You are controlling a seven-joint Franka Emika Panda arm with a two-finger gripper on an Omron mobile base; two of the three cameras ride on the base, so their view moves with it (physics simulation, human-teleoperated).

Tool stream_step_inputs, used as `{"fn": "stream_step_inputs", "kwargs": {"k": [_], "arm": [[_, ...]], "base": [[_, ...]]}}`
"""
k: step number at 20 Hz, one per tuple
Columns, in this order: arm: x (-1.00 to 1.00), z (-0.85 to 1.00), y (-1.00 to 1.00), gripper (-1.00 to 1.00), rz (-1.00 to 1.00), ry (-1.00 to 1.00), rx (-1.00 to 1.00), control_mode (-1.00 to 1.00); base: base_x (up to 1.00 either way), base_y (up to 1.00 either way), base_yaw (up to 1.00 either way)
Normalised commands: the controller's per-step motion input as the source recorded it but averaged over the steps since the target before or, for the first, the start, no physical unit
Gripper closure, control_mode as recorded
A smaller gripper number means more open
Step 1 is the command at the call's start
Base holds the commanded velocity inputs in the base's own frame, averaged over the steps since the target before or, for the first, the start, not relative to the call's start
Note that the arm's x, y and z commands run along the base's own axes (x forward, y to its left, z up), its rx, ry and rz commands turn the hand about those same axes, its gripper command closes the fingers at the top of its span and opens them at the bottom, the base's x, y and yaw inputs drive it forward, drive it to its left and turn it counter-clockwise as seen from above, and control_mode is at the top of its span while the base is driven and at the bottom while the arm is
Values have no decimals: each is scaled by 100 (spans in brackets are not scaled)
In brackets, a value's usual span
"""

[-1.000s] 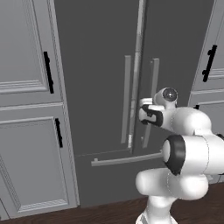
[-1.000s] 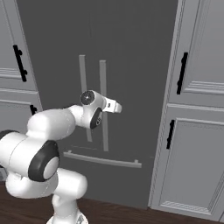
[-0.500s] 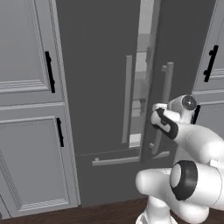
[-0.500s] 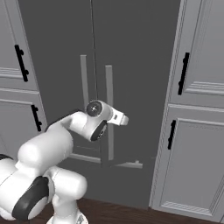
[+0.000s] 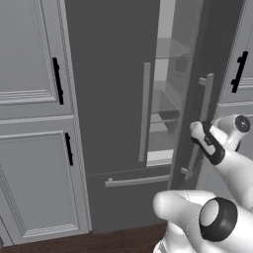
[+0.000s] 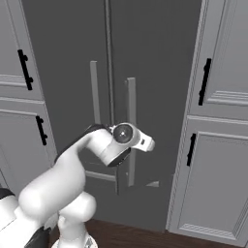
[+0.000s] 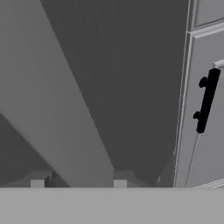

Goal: Take the strawberry from the fridge and place it on top of the pancake, located on the dining counter.

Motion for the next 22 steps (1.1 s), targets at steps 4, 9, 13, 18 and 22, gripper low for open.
{"fn": "stream_step_inputs", "kwargs": {"k": [4, 9, 13, 18, 22], "arm": [[-38, -7, -100, 100, -1, 0, 11, -100], [-31, -4, -100, 100, 0, -3, 9, -100], [-18, -9, -100, 100, 0, -5, 9, -100], [-4, -13, -100, 100, -1, -6, 10, -100], [3, -6, -100, 100, -2, -5, 13, -100]], "base": [[0, 0, 0], [0, 0, 0], [0, 0, 0], [0, 0, 0], [0, 0, 0]]}}
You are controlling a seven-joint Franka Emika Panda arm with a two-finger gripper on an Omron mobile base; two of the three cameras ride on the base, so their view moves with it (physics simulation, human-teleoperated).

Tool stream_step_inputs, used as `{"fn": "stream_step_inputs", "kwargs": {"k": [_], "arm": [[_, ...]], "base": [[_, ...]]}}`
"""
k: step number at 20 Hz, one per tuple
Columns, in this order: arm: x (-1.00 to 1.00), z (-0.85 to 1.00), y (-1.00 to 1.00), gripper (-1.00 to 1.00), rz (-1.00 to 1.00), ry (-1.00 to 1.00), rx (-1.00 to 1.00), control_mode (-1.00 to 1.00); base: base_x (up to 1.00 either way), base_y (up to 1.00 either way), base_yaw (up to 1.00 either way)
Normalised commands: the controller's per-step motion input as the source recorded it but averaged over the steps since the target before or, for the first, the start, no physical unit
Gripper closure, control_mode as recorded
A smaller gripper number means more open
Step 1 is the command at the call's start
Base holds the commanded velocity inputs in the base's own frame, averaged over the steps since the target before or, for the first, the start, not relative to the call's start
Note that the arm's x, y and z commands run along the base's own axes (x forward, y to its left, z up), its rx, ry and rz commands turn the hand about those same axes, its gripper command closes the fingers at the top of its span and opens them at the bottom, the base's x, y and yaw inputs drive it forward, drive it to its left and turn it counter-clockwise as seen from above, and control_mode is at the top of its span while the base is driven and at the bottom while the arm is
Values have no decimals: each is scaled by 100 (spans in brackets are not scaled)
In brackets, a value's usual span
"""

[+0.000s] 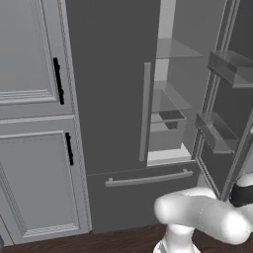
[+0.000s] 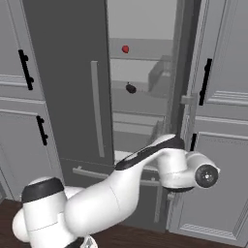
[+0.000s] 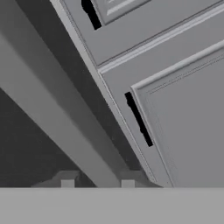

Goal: Take the strawberry from the fridge and place it on top of the pancake, located on the dining counter.

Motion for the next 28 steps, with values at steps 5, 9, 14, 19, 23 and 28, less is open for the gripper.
{"fn": "stream_step_inputs", "kwargs": {"k": [5, 9, 14, 19, 23, 28], "arm": [[-63, 17, -87, 100, -2, -33, 16, -100], [-100, 57, -24, 100, 0, -37, 12, -100], [-100, 52, 50, 100, 0, -24, 6, -100], [-63, 26, 100, 100, 0, -4, -30, -100], [-17, 35, 100, 100, -1, 0, -35, -100], [0, 33, 100, 100, -10, 1, -31, -100]], "base": [[0, 0, 0], [0, 0, 0], [0, 0, 0], [0, 0, 0], [0, 0, 0], [0, 0, 0]]}}
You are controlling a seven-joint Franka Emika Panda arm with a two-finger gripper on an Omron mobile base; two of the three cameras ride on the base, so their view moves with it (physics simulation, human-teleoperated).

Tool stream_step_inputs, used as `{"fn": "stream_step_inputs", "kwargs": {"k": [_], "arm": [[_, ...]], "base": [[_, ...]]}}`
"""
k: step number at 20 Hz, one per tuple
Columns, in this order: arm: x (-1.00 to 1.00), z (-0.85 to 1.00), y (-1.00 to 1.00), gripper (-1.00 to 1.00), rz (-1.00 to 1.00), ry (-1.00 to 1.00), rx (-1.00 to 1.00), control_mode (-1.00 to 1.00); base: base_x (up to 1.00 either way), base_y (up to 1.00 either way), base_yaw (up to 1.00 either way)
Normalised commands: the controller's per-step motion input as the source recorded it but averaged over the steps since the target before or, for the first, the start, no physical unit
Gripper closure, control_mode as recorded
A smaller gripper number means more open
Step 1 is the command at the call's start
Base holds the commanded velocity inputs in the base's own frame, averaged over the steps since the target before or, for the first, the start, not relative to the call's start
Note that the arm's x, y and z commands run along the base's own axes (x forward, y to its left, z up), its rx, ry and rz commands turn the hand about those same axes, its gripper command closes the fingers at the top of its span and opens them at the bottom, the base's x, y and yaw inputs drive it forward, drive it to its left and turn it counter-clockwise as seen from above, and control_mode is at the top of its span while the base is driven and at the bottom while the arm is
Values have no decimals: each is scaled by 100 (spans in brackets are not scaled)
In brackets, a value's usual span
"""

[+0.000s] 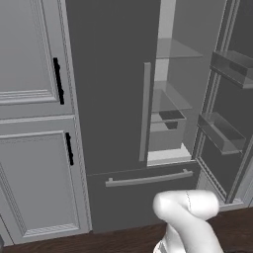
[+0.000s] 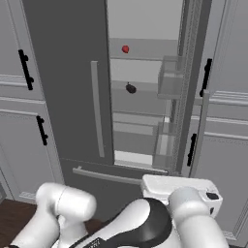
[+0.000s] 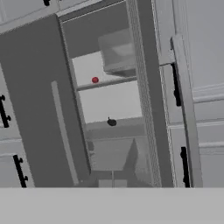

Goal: Take the strawberry from the fridge and place it on top of the pancake, located on the dining counter.

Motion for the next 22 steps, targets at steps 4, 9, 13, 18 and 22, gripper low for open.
{"fn": "stream_step_inputs", "kwargs": {"k": [4, 9, 13, 18, 22], "arm": [[0, 15, 100, 100, -26, 8, -19, -100], [1, 3, 100, 100, -25, 11, -13, -100], [1, 35, 100, 100, -14, 8, -13, -100], [11, 52, 94, 100, 0, 37, -13, -100], [0, 33, 80, 100, 2, 46, -3, -100]], "base": [[0, 0, 0], [0, 0, 0], [0, 0, 0], [0, 0, 0], [0, 0, 0]]}}
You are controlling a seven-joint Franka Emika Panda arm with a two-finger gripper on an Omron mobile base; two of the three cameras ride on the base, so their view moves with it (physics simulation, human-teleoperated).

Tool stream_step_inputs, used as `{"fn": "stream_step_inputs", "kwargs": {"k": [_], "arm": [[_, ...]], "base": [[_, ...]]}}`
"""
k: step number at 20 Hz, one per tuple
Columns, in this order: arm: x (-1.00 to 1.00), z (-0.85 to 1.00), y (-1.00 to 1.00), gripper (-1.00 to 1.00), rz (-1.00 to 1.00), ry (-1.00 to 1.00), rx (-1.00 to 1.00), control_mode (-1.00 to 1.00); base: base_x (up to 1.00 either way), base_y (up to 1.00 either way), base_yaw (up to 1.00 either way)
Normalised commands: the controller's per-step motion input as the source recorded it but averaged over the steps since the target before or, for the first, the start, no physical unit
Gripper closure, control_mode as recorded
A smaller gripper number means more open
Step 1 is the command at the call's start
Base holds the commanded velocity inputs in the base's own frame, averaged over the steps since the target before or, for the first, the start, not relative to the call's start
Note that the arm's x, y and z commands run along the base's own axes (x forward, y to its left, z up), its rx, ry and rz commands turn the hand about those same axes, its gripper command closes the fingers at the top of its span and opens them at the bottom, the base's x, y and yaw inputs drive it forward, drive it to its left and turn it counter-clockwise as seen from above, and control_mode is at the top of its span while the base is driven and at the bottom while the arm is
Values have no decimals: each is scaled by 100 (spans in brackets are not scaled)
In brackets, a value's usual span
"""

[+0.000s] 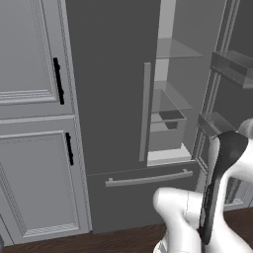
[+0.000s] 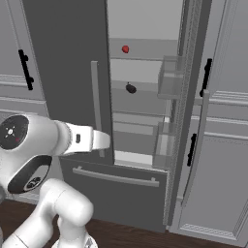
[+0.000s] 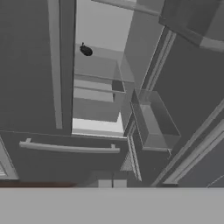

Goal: Take the strawberry from the fridge and place it on top of the pancake, located on the dining counter.

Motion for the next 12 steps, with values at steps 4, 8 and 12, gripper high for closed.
{"fn": "stream_step_inputs", "kwargs": {"k": [4, 8, 12], "arm": [[11, -6, 81, -100, 1, 25, 2, -100], [27, -12, 54, -100, 0, 1, 14, -100], [30, -12, 26, -100, 0, -1, 24, -100]], "base": [[0, 0, 0], [0, 0, 0], [0, 0, 0]]}}
